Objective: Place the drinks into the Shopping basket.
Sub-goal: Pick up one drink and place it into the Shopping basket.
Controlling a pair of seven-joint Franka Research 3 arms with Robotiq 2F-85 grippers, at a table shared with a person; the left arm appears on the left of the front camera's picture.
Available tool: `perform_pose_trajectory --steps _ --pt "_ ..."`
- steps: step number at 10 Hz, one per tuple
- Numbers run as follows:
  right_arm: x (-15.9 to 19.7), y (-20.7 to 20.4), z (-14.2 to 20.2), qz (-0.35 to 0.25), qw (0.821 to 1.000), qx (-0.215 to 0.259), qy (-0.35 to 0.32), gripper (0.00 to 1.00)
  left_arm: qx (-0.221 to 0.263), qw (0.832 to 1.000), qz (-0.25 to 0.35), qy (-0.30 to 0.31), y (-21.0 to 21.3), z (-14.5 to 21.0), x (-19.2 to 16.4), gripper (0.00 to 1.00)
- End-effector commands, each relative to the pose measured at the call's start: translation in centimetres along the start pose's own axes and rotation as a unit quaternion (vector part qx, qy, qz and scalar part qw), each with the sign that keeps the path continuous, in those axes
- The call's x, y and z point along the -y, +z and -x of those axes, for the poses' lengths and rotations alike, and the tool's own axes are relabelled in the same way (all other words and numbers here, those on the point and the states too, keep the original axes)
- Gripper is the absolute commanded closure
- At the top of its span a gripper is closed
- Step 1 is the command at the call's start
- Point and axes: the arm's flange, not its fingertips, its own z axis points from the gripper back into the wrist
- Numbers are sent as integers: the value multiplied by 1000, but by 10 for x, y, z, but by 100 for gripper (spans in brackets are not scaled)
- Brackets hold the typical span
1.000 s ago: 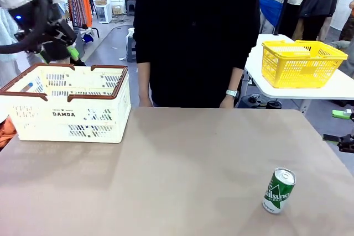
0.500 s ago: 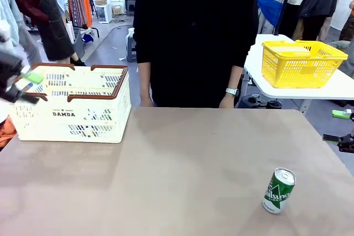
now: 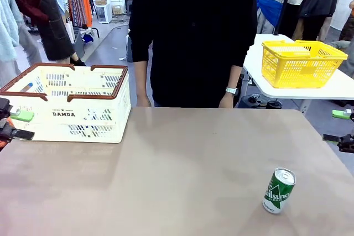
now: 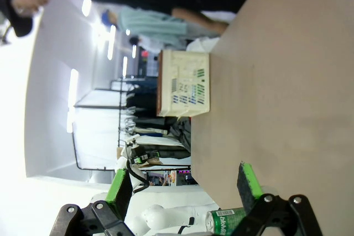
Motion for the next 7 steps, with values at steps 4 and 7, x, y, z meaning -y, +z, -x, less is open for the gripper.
perform_pose_trajectory --steps 4,7 --pt "-5 2 -1 3 1000 -6 -8 0 3 1000 4 -4 3 -4 12 0" --pt "-5 2 -1 3 1000 -6 -8 0 3 1000 4 -4 3 -4 12 0"
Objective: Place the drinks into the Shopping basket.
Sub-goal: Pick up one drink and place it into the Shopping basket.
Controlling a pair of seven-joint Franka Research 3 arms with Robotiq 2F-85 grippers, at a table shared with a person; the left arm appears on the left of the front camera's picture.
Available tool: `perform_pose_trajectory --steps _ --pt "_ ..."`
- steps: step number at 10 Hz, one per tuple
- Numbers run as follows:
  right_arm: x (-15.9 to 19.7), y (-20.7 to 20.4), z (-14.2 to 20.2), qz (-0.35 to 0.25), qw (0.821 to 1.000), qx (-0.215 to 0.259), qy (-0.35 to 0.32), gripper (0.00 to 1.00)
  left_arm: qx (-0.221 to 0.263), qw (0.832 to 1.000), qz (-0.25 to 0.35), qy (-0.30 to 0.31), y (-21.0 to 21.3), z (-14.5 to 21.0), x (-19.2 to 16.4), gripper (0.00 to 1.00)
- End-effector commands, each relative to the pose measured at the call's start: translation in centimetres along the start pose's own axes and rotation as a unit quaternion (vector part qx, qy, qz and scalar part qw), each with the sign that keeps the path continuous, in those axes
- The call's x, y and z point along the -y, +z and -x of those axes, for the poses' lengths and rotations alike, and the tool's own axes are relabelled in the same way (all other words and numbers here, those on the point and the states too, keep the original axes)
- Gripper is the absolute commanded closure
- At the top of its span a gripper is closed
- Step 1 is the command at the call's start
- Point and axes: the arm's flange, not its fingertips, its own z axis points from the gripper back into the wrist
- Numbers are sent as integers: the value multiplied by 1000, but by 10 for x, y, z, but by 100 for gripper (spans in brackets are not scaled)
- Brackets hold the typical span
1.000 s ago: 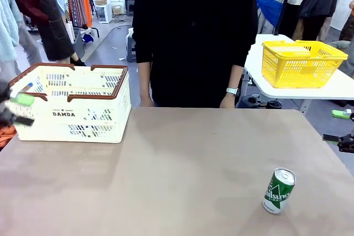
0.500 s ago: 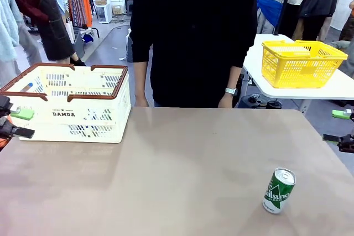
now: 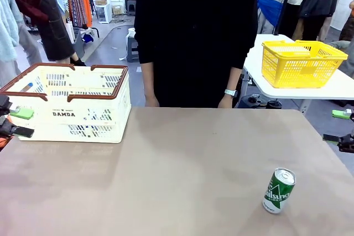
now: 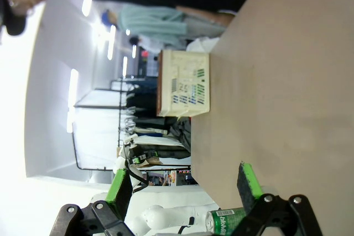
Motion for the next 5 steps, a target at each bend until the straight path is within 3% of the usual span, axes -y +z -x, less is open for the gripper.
perform_pose_trajectory --steps 1,3,4,5 --pt "-5 2 -1 3 1000 -6 -8 0 7 1000 8 4 1 -1 4 0" --pt "0 0 0 0 1000 0 0 0 7 1000 8 4 1 -1 4 0" --pt "-31 -30 11 98 990 -94 48 0 7 1000 8 4 1 -1 4 0" --pt "-57 -67 18 202 966 -140 78 0 7 1000 8 4 1 -1 4 0"
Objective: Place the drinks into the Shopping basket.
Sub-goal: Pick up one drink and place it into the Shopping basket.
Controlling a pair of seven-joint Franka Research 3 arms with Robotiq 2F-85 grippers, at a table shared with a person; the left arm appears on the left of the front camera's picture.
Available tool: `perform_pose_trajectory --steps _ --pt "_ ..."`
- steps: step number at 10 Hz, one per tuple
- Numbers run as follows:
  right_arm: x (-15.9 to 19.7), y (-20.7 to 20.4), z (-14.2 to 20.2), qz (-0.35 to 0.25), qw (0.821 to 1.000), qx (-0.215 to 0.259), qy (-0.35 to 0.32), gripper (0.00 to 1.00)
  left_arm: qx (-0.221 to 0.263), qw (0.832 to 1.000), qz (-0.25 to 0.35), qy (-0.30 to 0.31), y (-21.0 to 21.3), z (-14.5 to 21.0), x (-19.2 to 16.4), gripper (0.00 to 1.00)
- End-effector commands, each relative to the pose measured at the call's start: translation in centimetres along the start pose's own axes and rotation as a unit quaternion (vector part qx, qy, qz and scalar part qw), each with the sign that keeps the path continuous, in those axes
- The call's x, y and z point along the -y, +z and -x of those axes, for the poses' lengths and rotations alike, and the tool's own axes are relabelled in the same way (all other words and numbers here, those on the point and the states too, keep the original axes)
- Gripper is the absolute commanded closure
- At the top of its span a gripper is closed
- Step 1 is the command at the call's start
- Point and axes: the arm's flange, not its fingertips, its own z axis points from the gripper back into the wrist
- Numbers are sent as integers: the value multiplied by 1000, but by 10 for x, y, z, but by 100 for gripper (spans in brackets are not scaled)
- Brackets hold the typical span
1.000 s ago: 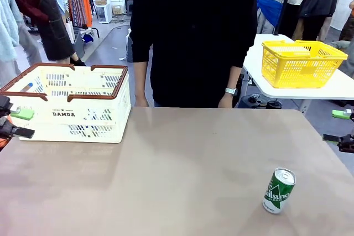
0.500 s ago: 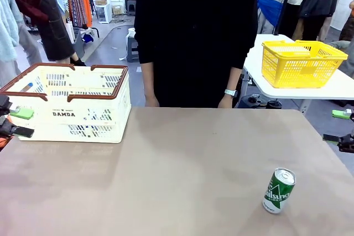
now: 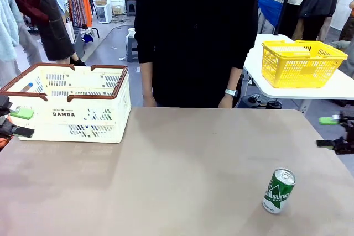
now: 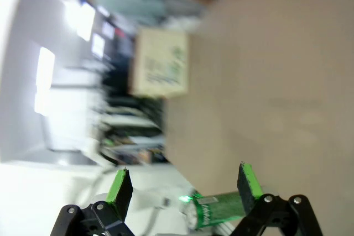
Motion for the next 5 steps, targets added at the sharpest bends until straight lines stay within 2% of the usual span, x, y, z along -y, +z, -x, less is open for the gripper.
perform_pose_trajectory --steps 1,2,3,4,5 --pt "-70 -62 7 195 971 -119 65 0 7 1000 8 4 1 -1 4 0" --pt "-83 -90 14 301 941 -130 89 0 7 1000 8 4 1 -1 4 0" --pt "-90 -113 24 373 910 -139 120 0 7 1000 8 4 1 -1 4 0" --pt "-97 -124 34 429 885 -106 146 0 7 1000 8 4 1 -1 4 0" --pt "-103 -125 40 450 873 -95 159 0 7 1000 8 4 1 -1 4 0"
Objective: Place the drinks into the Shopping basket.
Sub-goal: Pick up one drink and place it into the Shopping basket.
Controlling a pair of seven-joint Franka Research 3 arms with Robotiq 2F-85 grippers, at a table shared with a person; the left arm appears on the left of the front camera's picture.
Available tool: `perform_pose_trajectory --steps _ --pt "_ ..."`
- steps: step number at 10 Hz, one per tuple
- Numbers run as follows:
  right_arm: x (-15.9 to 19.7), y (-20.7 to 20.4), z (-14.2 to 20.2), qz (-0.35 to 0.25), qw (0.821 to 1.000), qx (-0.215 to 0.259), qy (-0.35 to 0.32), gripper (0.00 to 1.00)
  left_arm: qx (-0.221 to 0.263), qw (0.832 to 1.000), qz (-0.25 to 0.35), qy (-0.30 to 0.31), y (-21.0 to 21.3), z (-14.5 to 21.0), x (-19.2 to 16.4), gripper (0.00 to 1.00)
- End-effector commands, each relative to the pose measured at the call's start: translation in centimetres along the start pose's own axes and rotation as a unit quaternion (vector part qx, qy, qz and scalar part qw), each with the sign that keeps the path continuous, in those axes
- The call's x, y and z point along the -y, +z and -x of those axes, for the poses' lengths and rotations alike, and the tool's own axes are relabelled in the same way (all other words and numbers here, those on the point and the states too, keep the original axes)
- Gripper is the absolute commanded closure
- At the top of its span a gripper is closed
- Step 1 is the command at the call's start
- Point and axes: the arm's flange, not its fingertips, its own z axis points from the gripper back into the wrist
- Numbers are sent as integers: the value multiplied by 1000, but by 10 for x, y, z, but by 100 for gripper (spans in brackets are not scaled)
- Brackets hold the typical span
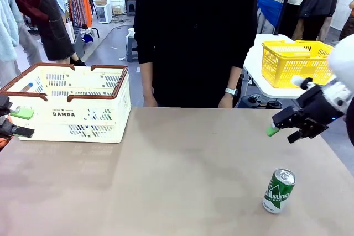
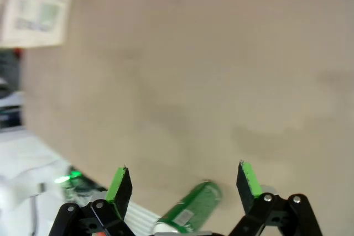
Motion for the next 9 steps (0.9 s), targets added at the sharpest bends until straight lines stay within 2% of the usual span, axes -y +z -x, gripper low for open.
perform_pose_trajectory --steps 1,2,3,4,5,6,7,9 --pt "4 3 33 125 992 27 19 0 8 1000 8 4 1 0 4 0" --pt "6 11 31 81 996 25 13 0 8 1000 8 4 1 0 4 0" --pt "-7 0 -4 65 998 4 26 0 8 1000 8 4 1 0 4 0" --pt "-7 0 -4 65 998 4 26 0 8 1000 8 4 1 0 4 0" --pt "-5 8 -4 90 995 12 32 0 8 1000 8 4 1 0 4 0" --pt "-10 7 -14 89 995 -4 36 0 8 1000 8 4 1 0 4 0" --pt "-22 12 -8 106 994 -13 32 0 8 1000 8 4 1 0 4 0" --pt "-60 34 25 137 989 -48 26 0 8 1000 8 4 1 0 4 0"
